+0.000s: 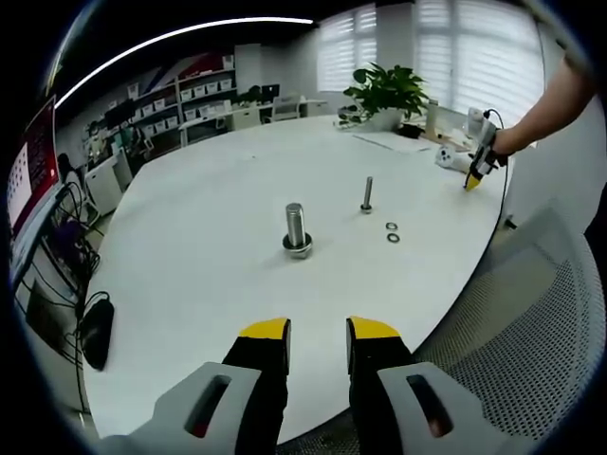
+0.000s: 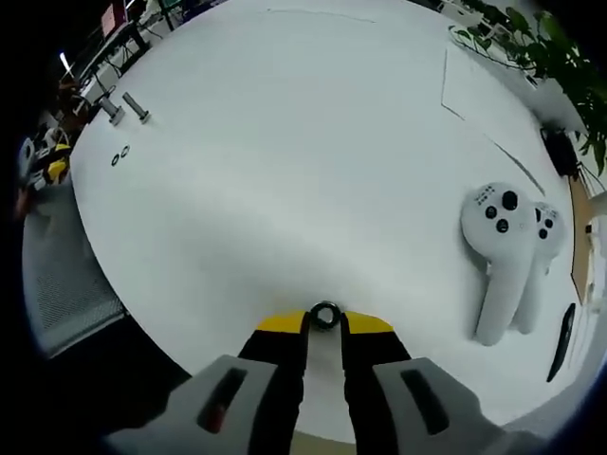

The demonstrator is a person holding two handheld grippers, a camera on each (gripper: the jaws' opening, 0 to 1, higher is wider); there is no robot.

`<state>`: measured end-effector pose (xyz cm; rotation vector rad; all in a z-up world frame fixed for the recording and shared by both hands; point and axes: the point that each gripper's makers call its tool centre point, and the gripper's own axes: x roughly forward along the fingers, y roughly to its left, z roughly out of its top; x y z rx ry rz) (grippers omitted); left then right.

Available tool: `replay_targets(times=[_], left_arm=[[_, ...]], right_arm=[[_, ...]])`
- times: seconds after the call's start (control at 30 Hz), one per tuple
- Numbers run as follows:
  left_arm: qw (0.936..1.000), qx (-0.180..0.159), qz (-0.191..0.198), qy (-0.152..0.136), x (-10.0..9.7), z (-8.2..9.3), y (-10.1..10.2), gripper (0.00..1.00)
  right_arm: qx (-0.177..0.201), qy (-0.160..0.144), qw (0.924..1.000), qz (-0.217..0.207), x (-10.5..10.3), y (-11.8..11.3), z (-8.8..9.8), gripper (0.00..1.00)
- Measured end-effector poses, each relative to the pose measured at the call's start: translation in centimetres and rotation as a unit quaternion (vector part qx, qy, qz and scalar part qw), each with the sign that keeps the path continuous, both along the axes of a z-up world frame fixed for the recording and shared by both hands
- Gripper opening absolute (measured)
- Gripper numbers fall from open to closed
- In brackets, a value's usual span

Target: Place the washer onto the threaded stud by aligning its center hole with the stud, sliding it down to the base, and recovering from edge contact or off-axis alignment until the washer reaches the visible bottom stop.

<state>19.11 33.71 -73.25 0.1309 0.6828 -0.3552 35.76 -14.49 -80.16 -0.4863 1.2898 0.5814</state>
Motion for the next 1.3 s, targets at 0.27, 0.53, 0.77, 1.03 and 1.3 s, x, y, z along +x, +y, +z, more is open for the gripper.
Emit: replay_targets(times=[0.27, 0.53, 0.77, 1.03, 1.3], left_arm=[[1.0000, 0.000, 0.001, -0.001, -0.01, 0.03, -0.01, 0.21], [1.0000, 0.001, 0.000, 0.000, -0.04, -0.09, 0.02, 0.21], [1.0000, 0.001, -0.001, 0.000, -0.09, -0.11, 0.01, 0.21], [1.0000, 0.001, -0.002, 0.000, -0.11, -0.14, 0.01, 0.21], [1.0000, 0.001, -0.001, 0.001, -0.16, -0.14, 0.04, 0.21]], right_arm=[[-0.007, 0.000, 0.9999, 0.016, 0.19, 0.03, 0.04, 0.16], [-0.018, 0.016, 0.9994, 0.025, 0.28, 0.16, 0.06, 0.15], [0.003, 0.003, 0.9979, 0.064, -0.05, 0.35, 0.10, 0.18], [0.007, 0.002, 0.9981, 0.062, 0.04, 0.51, 0.12, 0.19], [-0.017, 0.023, 0.9973, 0.067, 0.21, 0.50, 0.09, 0.16]])
